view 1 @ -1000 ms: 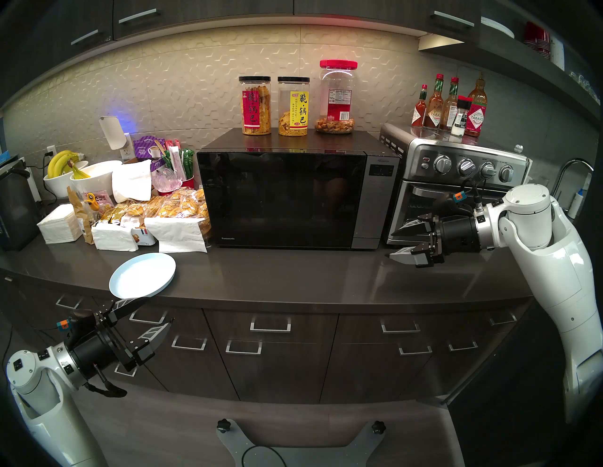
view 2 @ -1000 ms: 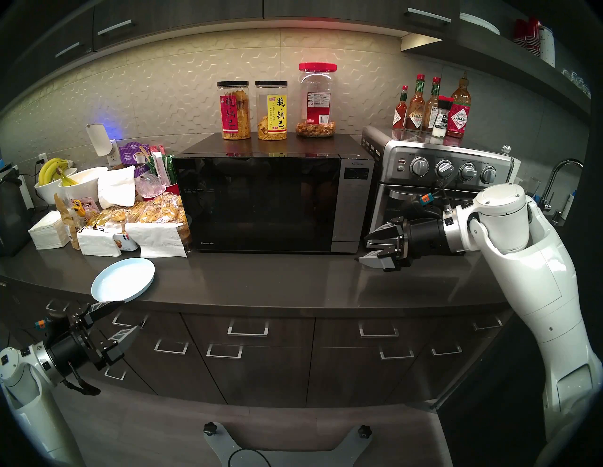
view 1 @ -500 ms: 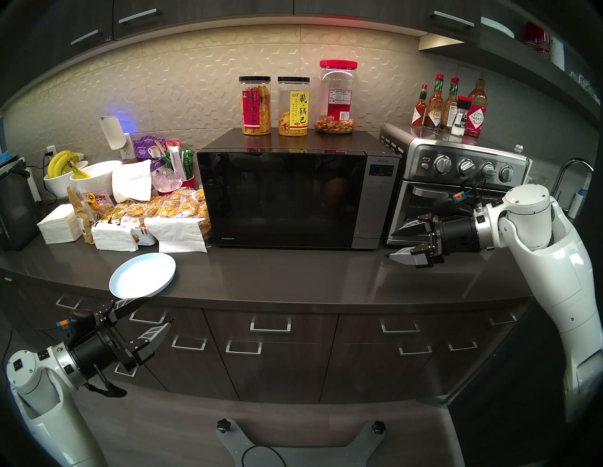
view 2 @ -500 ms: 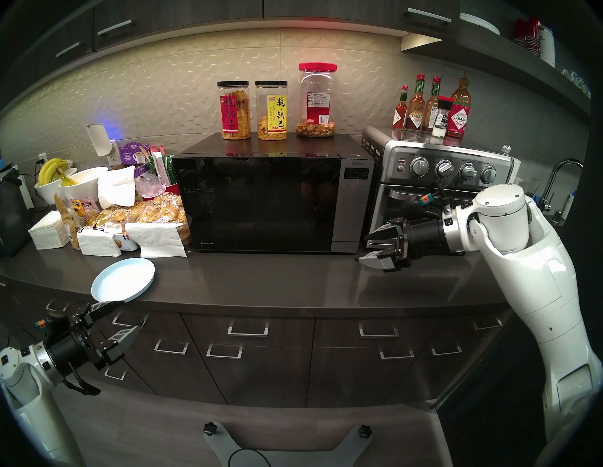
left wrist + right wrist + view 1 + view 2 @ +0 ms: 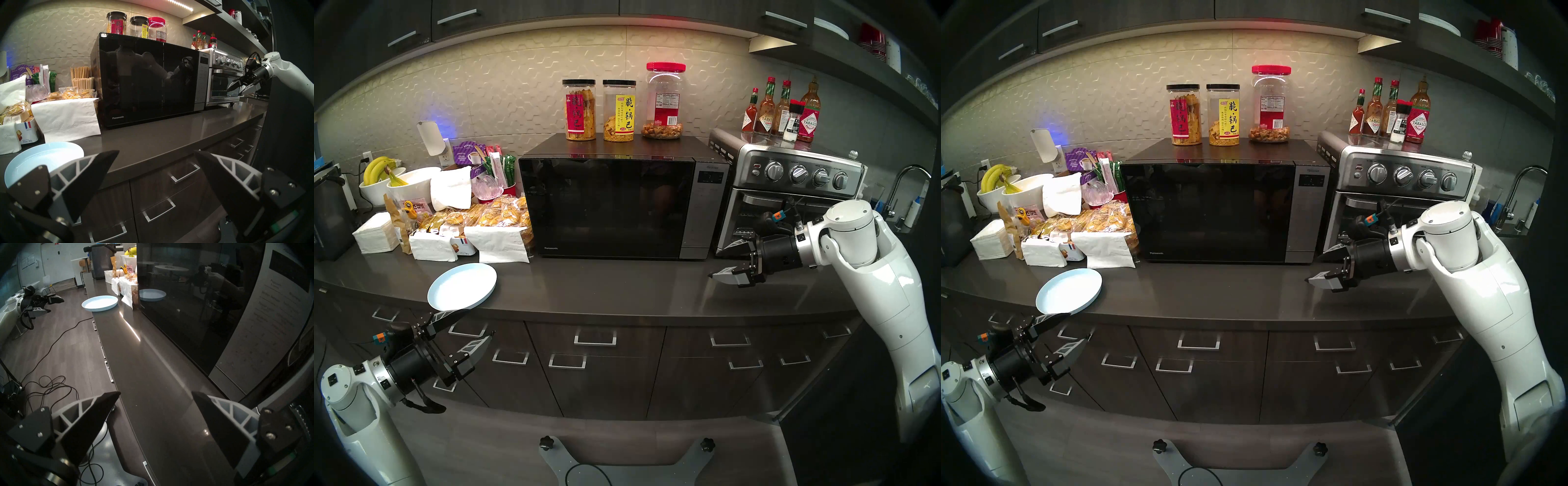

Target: Open the microwave, put the plate inside, and close the door

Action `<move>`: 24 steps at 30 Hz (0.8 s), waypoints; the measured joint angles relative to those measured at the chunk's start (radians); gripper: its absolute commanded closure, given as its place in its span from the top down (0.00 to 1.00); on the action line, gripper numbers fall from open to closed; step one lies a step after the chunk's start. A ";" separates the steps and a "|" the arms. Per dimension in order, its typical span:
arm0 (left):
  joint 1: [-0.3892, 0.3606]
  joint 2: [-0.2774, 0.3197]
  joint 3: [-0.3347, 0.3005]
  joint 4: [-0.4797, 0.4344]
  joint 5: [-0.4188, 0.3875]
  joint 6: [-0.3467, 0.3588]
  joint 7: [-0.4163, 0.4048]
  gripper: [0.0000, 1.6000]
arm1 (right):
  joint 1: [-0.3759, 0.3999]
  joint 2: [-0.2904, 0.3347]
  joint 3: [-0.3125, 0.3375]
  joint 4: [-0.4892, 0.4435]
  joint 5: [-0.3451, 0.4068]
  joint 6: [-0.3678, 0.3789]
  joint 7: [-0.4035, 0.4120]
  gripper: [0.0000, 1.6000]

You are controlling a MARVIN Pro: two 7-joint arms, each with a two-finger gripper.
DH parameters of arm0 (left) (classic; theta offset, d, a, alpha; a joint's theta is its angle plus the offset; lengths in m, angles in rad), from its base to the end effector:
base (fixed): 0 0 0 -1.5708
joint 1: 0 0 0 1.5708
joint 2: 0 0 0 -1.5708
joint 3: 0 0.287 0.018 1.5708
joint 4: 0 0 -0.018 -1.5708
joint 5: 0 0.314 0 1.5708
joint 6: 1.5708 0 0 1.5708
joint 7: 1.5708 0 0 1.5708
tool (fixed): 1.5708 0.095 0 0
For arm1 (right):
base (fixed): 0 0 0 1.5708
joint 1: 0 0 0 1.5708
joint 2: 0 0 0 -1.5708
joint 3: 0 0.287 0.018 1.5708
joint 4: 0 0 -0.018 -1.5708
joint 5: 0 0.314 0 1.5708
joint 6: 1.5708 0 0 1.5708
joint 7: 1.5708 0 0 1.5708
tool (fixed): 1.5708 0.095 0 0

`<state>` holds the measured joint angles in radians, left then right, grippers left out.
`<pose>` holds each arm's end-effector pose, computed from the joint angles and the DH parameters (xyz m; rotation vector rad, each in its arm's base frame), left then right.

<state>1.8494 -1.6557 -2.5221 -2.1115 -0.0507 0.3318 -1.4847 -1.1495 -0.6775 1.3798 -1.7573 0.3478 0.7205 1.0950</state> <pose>0.2012 0.1788 -0.2143 2.0403 -0.5681 1.7822 0.4196 -0.0880 -0.1093 -2.1326 -1.2857 -1.1268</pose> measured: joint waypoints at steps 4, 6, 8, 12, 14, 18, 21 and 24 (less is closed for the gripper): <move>0.000 0.000 0.000 0.000 0.000 0.000 0.000 1.00 | 0.000 -0.009 -0.007 0.003 -0.014 0.015 -0.017 1.00; 0.000 0.000 0.000 0.000 0.000 0.000 0.000 1.00 | 0.000 -0.014 -0.008 0.006 -0.021 0.021 -0.026 1.00; 0.000 0.000 0.000 0.000 0.000 0.000 0.000 1.00 | 0.000 -0.020 -0.010 0.009 -0.029 0.027 -0.036 1.00; 0.000 0.000 0.000 0.000 0.000 0.000 0.000 1.00 | 0.001 -0.032 -0.014 0.023 -0.045 0.039 -0.054 1.00; 0.000 0.000 0.000 0.000 0.000 0.000 0.000 1.00 | 0.002 -0.038 -0.018 0.033 -0.052 0.044 -0.061 1.00; 0.000 0.000 0.000 0.000 0.000 0.000 0.000 1.00 | 0.002 -0.049 -0.025 0.050 -0.063 0.052 -0.072 1.00; 0.000 0.000 0.000 0.000 0.000 0.000 0.000 1.00 | 0.002 -0.058 -0.030 0.061 -0.073 0.057 -0.080 1.00; 0.000 0.000 0.000 0.000 0.000 0.000 0.000 1.00 | 0.000 -0.065 -0.031 0.065 -0.078 0.059 -0.085 1.00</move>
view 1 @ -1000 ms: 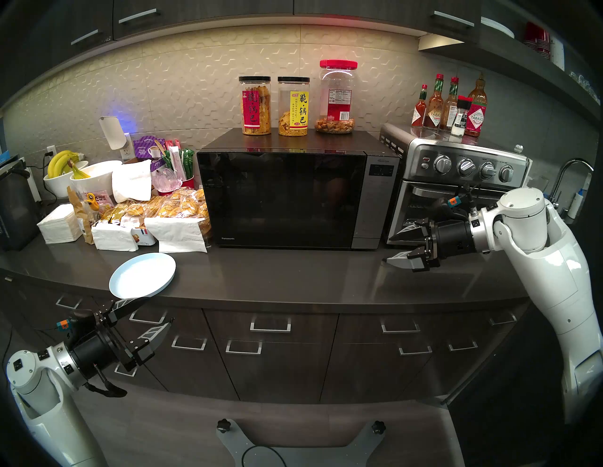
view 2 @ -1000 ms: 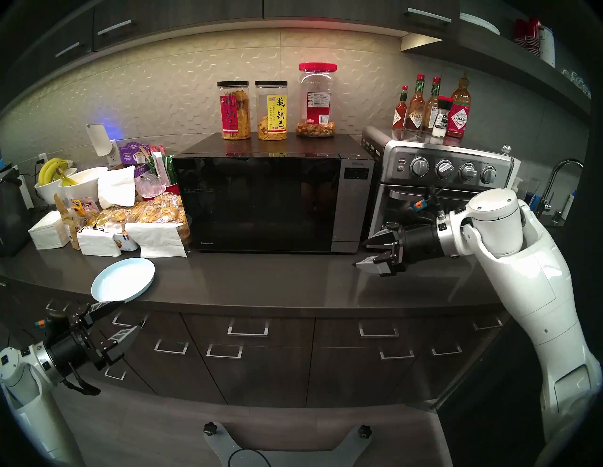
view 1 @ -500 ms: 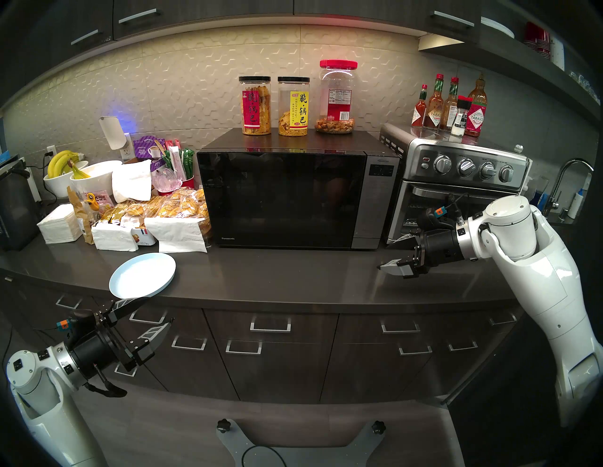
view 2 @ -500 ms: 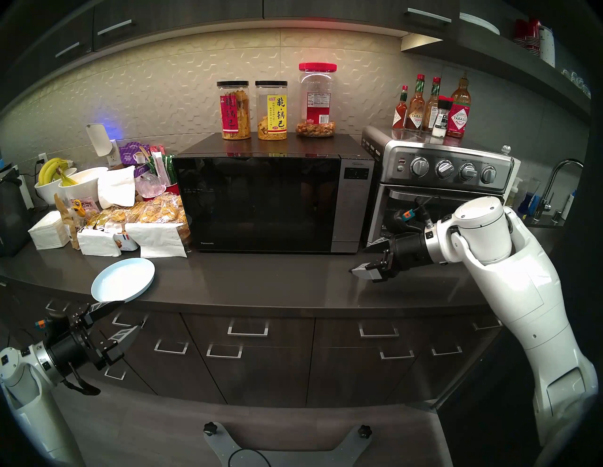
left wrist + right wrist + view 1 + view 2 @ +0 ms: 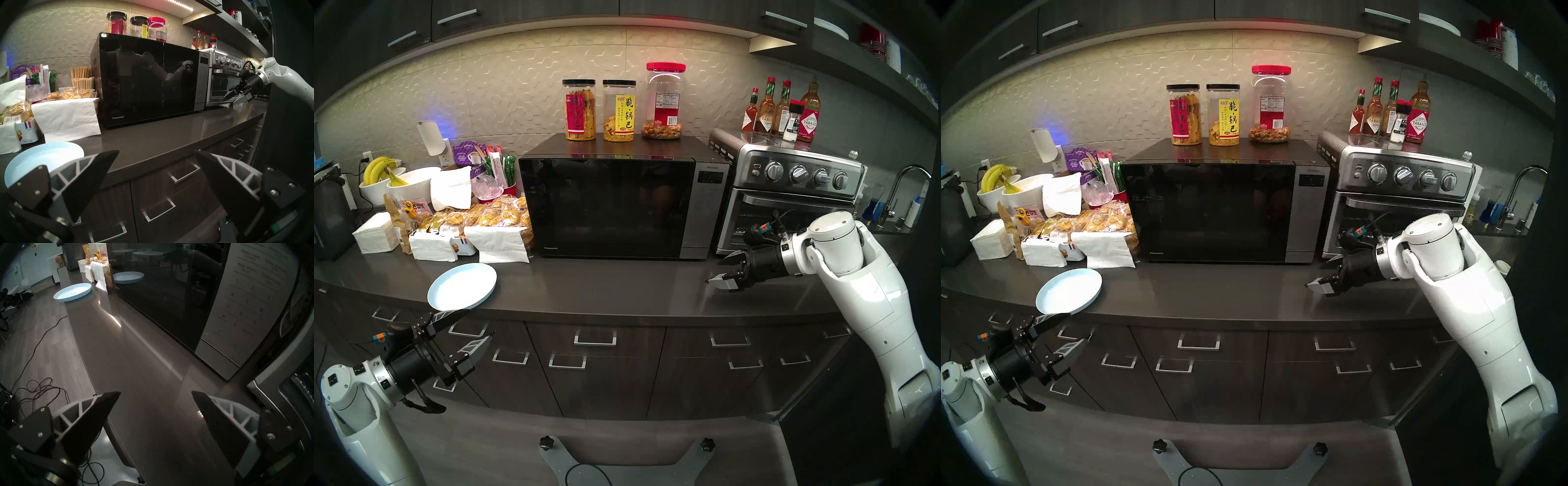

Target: Open the microwave, put the plate inside, and close the door

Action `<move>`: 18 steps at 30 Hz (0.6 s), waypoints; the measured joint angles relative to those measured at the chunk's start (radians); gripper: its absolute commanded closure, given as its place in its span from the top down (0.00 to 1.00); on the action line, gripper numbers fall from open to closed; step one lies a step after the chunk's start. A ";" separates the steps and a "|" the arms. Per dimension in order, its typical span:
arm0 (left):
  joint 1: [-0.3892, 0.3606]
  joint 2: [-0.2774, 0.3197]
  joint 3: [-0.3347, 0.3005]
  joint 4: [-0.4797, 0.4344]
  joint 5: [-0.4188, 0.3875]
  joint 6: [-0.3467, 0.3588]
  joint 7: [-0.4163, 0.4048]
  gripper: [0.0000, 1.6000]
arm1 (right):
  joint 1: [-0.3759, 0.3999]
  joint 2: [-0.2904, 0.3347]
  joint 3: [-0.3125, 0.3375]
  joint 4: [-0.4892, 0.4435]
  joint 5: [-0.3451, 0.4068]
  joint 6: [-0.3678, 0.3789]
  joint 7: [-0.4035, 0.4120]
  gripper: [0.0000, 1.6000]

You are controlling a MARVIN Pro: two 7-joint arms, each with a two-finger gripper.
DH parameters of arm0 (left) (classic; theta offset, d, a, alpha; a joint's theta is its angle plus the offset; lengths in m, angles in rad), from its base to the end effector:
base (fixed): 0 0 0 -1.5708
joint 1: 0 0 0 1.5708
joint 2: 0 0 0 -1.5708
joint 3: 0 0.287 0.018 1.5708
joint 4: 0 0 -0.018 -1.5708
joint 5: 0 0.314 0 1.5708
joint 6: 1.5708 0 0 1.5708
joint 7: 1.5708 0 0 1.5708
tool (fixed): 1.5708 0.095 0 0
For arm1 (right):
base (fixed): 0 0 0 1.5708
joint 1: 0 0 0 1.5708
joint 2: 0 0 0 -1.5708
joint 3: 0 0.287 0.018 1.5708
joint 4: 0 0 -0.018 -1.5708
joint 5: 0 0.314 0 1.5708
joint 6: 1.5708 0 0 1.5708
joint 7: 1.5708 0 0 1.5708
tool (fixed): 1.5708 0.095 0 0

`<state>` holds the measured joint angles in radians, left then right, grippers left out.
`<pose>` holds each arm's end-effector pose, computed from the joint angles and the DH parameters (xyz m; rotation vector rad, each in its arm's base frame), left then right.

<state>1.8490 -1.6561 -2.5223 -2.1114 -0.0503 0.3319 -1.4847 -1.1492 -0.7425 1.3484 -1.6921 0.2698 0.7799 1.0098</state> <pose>0.2013 0.1788 -0.2144 2.0405 -0.5674 1.7824 0.4373 -0.0904 -0.1421 -2.2878 -1.1693 -1.1019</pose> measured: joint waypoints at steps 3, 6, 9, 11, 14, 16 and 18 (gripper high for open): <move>0.000 0.000 0.000 0.000 0.000 0.000 0.000 1.00 | -0.003 -0.006 0.001 0.000 0.000 0.000 -0.004 1.00; 0.000 0.000 0.000 0.000 0.000 0.000 0.000 1.00 | -0.007 -0.013 0.005 -0.002 0.002 0.002 -0.013 0.96; 0.000 0.000 0.000 0.000 0.000 0.000 0.000 1.00 | -0.009 -0.021 0.007 -0.001 0.003 0.013 -0.024 0.80; 0.000 0.000 0.000 0.000 0.000 0.000 0.000 1.00 | -0.010 -0.026 0.008 -0.001 0.003 0.022 -0.032 0.73; 0.000 0.000 0.000 0.000 0.000 0.000 0.000 1.00 | -0.010 -0.039 0.008 0.001 0.003 0.040 -0.051 0.58; 0.000 0.000 0.000 0.000 0.000 0.000 0.000 1.00 | -0.011 -0.046 0.008 0.003 0.002 0.049 -0.062 0.49; 0.000 0.000 0.000 0.000 0.000 0.000 0.000 1.00 | -0.012 -0.054 0.008 0.005 0.000 0.056 -0.075 0.48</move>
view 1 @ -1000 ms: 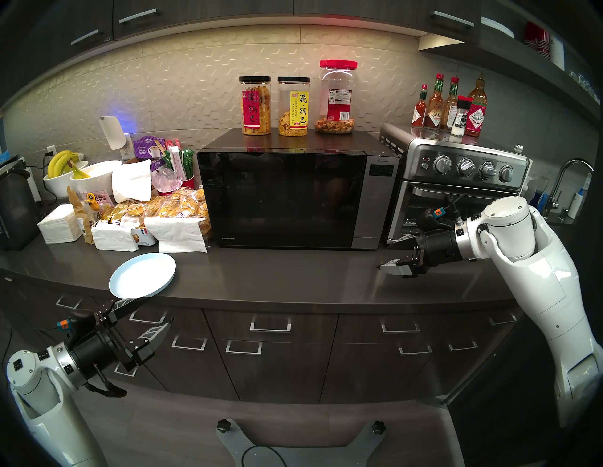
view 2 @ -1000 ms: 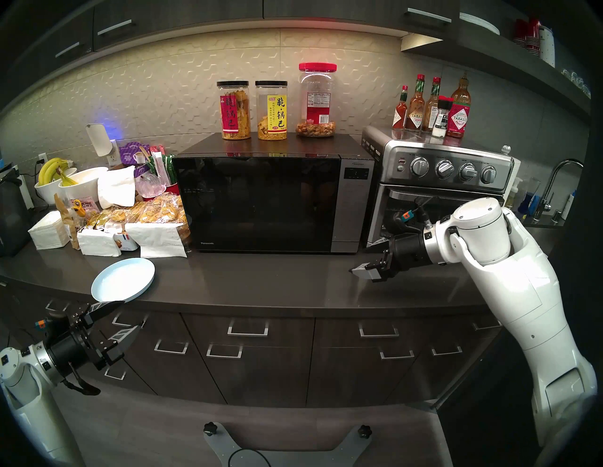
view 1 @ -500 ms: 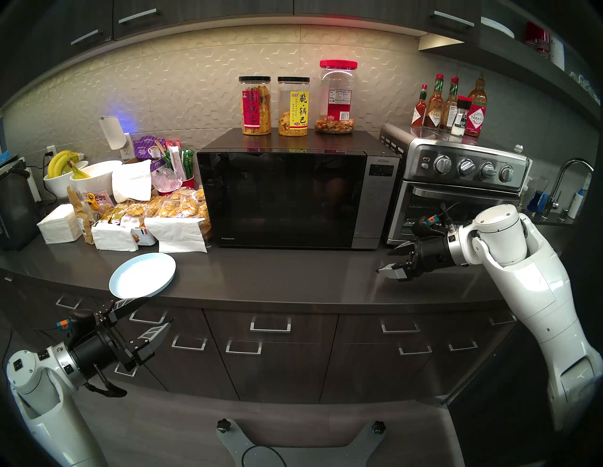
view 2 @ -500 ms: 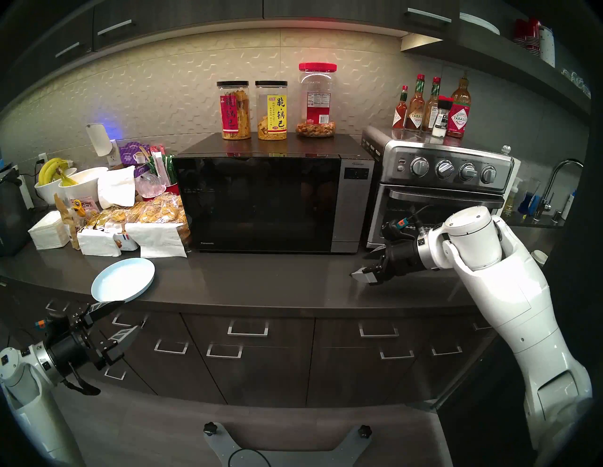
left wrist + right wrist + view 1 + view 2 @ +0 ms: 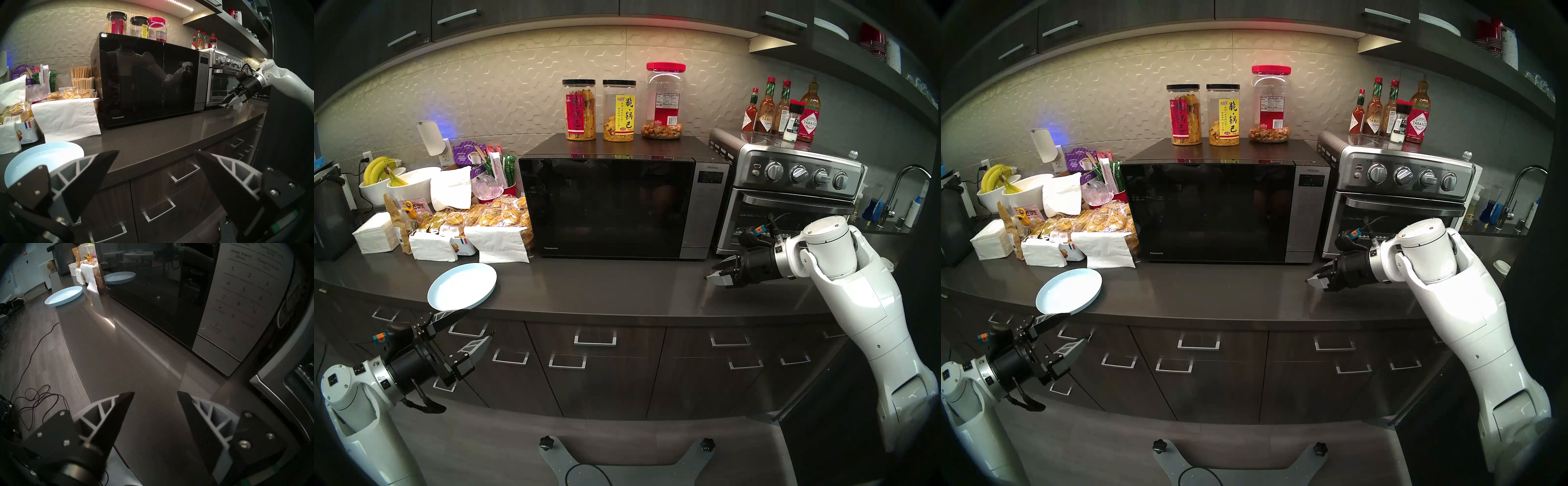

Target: Open the microwave, put the plate inside, and close the door

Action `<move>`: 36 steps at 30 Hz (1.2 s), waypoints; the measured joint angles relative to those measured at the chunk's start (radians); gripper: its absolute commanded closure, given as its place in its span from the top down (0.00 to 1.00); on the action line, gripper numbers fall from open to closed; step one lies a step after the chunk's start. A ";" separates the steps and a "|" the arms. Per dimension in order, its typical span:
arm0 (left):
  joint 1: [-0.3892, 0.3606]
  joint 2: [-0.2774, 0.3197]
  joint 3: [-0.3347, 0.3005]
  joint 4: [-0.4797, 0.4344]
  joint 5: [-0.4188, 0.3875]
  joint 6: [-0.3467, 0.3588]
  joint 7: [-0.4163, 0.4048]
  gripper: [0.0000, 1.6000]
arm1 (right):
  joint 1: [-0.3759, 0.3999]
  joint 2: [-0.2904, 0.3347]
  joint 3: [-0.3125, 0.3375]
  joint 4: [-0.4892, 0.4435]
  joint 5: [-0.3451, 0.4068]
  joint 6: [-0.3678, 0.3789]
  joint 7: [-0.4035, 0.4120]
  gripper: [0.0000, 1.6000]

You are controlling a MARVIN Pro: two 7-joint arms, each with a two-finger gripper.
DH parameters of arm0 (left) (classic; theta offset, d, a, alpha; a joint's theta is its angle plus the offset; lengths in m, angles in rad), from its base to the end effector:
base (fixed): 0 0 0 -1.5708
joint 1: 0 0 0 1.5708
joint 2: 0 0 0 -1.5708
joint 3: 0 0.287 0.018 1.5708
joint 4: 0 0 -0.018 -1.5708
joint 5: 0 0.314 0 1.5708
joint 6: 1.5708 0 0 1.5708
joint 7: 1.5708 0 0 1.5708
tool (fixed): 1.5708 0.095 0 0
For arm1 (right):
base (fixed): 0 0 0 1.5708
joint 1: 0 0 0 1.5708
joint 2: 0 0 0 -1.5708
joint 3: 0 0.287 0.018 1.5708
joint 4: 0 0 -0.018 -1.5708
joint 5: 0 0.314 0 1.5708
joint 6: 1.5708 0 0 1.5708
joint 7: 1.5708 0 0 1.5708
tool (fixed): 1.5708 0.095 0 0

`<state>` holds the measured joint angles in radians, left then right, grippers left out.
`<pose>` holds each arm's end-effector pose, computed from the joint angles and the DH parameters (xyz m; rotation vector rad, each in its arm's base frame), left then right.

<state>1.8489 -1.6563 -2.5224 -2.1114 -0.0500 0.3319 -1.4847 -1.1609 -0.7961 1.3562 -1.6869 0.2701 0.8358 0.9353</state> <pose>0.2013 0.1788 -0.2144 2.0408 -0.5671 1.7824 0.4427 -0.0828 -0.1525 -2.3371 -1.0674 -1.1117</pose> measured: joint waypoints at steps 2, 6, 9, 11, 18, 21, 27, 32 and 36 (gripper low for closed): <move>0.000 0.000 0.000 0.000 0.000 0.000 0.000 1.00 | -0.001 -0.007 0.000 0.002 -0.002 0.004 -0.012 0.46; 0.000 0.000 0.000 0.000 0.000 0.000 0.000 1.00 | -0.004 -0.025 0.002 0.007 -0.003 0.011 -0.042 0.44; 0.000 0.000 0.000 0.000 0.000 0.000 0.000 1.00 | -0.005 -0.036 0.006 0.009 -0.003 0.014 -0.059 0.43; 0.000 0.000 0.000 0.000 0.000 0.000 0.000 1.00 | -0.006 -0.044 0.010 0.010 -0.003 0.014 -0.072 0.44; 0.000 0.000 0.000 0.000 0.000 0.000 0.000 1.00 | -0.017 -0.077 0.033 0.013 0.000 0.003 -0.119 0.45; 0.000 0.000 0.000 0.000 0.000 0.000 0.000 1.00 | -0.020 -0.088 0.034 0.016 0.000 -0.001 -0.135 0.44; 0.000 0.000 0.000 0.000 0.000 0.000 0.000 1.00 | -0.022 -0.109 0.033 0.029 -0.003 -0.007 -0.164 0.43; 0.000 0.000 0.000 0.000 0.000 0.000 0.000 1.00 | -0.021 -0.135 0.033 0.049 -0.010 -0.002 -0.203 0.40; 0.000 0.000 0.000 0.000 0.000 0.000 0.000 1.00 | -0.019 -0.153 0.032 0.064 -0.014 0.017 -0.224 0.32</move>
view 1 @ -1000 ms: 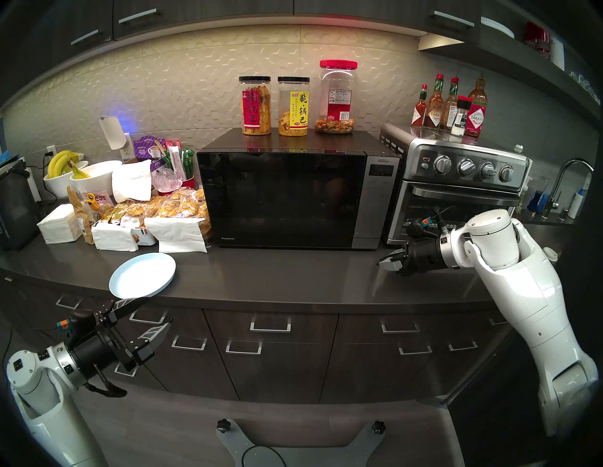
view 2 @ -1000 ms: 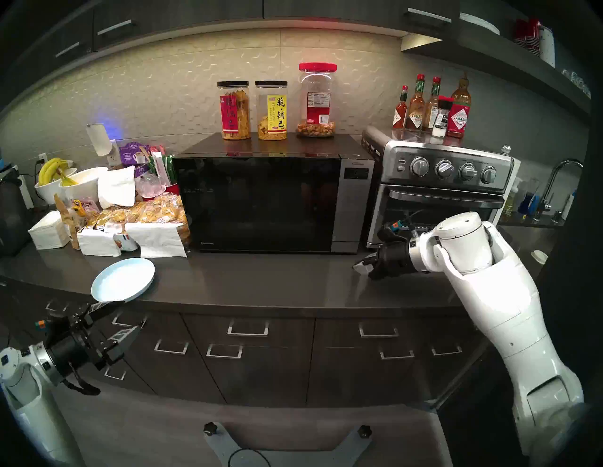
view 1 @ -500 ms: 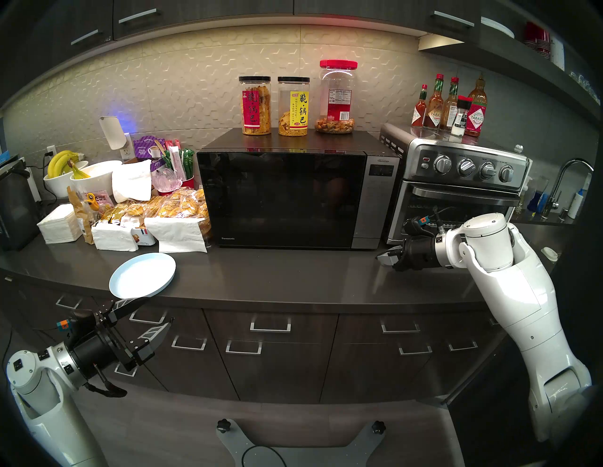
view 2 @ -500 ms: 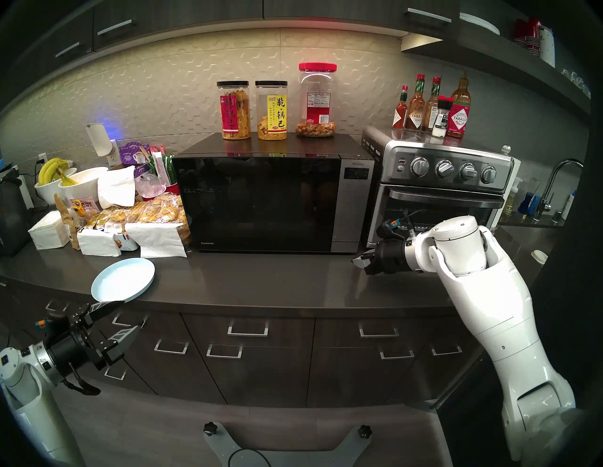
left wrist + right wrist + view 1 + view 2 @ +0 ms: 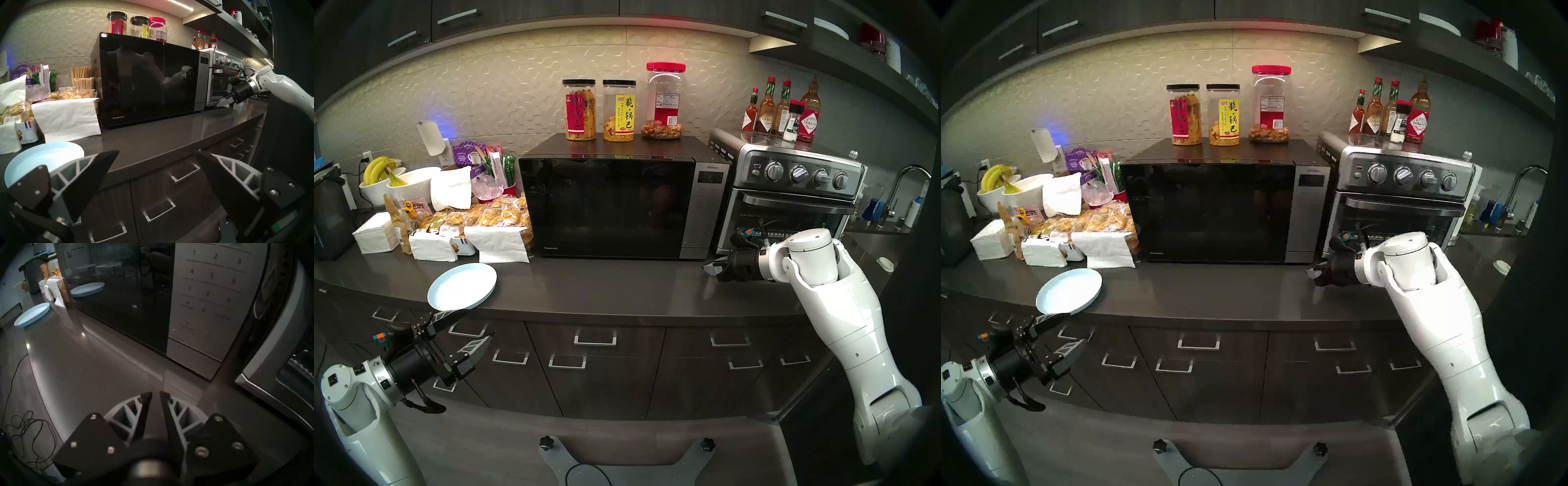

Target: Open the microwave, put the plate inside, and close the door

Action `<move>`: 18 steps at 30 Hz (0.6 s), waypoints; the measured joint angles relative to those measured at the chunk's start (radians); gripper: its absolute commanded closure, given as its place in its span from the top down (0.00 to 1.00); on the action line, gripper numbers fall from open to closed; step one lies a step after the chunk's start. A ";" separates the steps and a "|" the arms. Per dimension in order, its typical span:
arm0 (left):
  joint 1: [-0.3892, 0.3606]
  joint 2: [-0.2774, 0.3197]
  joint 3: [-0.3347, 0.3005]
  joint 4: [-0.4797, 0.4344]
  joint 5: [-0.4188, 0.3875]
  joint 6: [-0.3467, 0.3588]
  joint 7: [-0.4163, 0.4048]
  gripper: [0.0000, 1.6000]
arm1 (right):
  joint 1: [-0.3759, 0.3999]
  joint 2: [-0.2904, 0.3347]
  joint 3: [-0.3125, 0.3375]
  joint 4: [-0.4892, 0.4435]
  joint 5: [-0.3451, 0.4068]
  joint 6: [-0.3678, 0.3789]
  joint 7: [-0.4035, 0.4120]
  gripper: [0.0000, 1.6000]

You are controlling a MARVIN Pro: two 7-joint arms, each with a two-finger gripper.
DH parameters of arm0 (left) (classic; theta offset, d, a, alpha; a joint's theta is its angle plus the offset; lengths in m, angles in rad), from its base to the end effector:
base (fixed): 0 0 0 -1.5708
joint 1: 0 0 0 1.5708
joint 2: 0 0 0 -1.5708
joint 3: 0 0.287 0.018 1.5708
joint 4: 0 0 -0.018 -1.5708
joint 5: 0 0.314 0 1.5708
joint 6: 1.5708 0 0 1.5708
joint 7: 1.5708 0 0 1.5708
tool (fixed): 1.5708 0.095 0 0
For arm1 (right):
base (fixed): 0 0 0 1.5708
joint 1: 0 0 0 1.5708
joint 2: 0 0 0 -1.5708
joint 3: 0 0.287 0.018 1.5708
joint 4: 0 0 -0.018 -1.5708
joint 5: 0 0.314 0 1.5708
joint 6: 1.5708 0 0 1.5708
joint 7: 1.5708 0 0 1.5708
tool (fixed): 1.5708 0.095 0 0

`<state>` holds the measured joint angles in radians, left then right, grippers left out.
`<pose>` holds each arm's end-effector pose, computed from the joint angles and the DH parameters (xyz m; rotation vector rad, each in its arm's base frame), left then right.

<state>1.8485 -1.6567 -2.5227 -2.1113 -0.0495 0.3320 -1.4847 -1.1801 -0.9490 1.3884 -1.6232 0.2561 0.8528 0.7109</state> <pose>0.2013 0.1788 -0.2144 2.0411 -0.5664 1.7826 0.4661 -0.0728 -0.1810 -2.4366 -0.8334 -1.2384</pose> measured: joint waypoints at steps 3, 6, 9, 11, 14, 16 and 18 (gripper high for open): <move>0.000 0.000 0.000 0.000 0.000 0.000 0.000 1.00 | 0.002 -0.008 -0.001 0.006 -0.002 0.007 -0.007 0.26; 0.000 0.000 0.000 0.000 0.000 0.000 0.000 1.00 | 0.004 -0.018 -0.002 0.012 -0.003 0.015 -0.015 0.17; 0.000 0.000 0.000 0.000 0.000 0.000 0.000 1.00 | 0.007 -0.027 -0.002 0.016 -0.003 0.020 -0.022 0.09; 0.000 0.000 0.000 0.000 0.000 0.000 0.000 1.00 | 0.010 -0.033 -0.002 0.019 -0.003 0.023 -0.026 0.05; 0.000 0.000 0.000 0.000 0.000 0.000 0.000 1.00 | 0.015 -0.041 -0.002 0.024 -0.003 0.025 -0.032 0.00; 0.000 0.000 0.000 0.000 0.000 0.000 0.000 1.00 | 0.017 -0.046 -0.002 0.028 -0.003 0.024 -0.035 0.00; 0.000 0.000 0.000 0.000 0.000 0.000 0.000 1.00 | 0.021 -0.051 -0.002 0.033 -0.004 0.022 -0.040 0.00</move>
<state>1.8483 -1.6569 -2.5228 -2.1113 -0.0495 0.3320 -1.4847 -1.1596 -1.0000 1.3861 -1.5901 0.2524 0.8743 0.6711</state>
